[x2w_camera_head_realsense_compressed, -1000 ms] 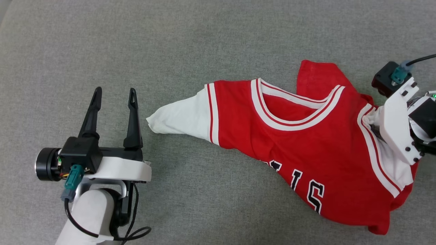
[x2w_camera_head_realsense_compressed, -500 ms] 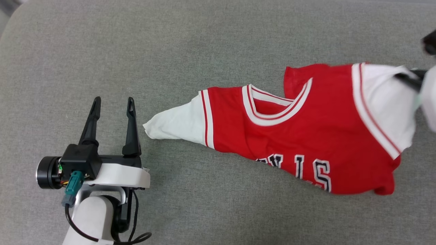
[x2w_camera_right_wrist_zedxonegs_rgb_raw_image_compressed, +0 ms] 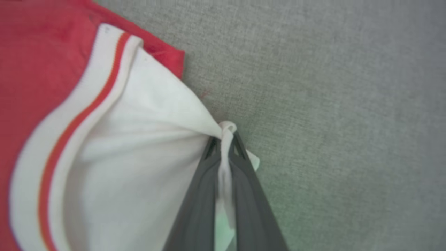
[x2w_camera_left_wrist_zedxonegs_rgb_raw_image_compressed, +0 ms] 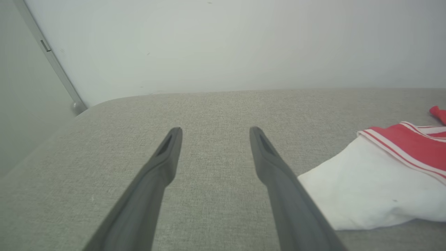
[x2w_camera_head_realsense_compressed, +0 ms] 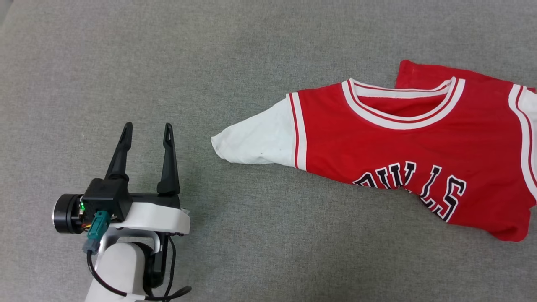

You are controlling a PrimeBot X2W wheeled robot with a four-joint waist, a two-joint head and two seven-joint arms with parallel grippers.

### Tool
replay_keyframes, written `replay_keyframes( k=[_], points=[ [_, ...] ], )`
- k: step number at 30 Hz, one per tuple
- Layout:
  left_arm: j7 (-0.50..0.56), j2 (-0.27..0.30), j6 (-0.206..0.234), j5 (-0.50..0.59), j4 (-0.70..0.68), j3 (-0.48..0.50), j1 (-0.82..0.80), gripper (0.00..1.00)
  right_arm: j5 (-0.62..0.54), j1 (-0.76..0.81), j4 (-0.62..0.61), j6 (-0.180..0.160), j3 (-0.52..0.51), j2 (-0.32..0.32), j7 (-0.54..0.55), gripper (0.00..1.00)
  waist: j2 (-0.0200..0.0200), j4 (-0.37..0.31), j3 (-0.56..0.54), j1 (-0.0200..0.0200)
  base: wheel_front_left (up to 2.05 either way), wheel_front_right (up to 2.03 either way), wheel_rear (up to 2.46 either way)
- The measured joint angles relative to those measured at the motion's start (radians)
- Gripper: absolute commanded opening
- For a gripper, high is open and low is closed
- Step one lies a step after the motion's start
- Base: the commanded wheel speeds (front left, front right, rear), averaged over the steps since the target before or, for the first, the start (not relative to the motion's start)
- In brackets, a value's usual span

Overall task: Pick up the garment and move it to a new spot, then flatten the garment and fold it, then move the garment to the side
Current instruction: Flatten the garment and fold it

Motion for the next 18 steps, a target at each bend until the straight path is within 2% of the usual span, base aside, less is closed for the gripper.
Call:
replay_keyframes(
  k=[1, 2, 3, 6, 12, 15, 18],
  points=[
    [0.0, -0.001, -0.005, 0.003, 0.004, 0.004, 0.0, 1.0, -0.002, 0.002, 0.007, 0.0, -0.001, 0.008, -0.023, 0.05, 0.0, -0.001, -0.005, 0.0001, 0.0, 0.0, 0.0],
    [0.0, -0.003, -0.007, 0.007, 0.008, 0.009, 0.0, 1.0, -0.012, 0.004, 0.01, 0.0, -0.001, 0.013, -0.049, 0.43, 0.0, -0.002, -0.011, 0.0, 0.0, 0.0, 0.0],
    [0.0, -0.004, -0.008, 0.009, 0.012, 0.014, 0.0, 1.0, -0.021, 0.006, 0.007, 0.0, -0.002, 0.018, -0.079, 1.0, 0.0, -0.004, -0.019, 0.0, 0.0, 0.0, 0.0],
    [0.0, -0.008, -0.014, 0.016, 0.021, 0.023, 0.013, 1.0, -0.037, 0.015, -0.014, 0.0, -0.002, 0.017, -0.159, 1.0, 0.0, -0.01, -0.049, 0.0001, 0.0, 0.0, 0.0],
    [0.0, -0.022, -0.018, 0.026, 0.019, 0.04, 0.055, 1.0, -0.07, 0.016, -0.163, 0.0, -0.022, -0.043, -0.28, 1.0, 0.0, -0.027, -0.121, 0.0, 0.0, 0.0, 0.0],
    [0.0, -0.025, -0.018, 0.032, 0.016, 0.046, 0.08, 1.0, -0.088, 0.038, -0.263, 0.0, -0.051, -0.069, -0.302, 1.0, 0.0, -0.038, -0.152, 0.0, 0.0, 0.0, 0.0],
    [0.0, -0.025, -0.023, 0.034, 0.013, 0.055, 0.098, 1.0, -0.091, 0.073, -0.391, 0.0, -0.077, -0.091, -0.272, 1.0, 0.0, -0.049, -0.177, 0.0, 0.0, 0.0, 0.0]
  ],
)
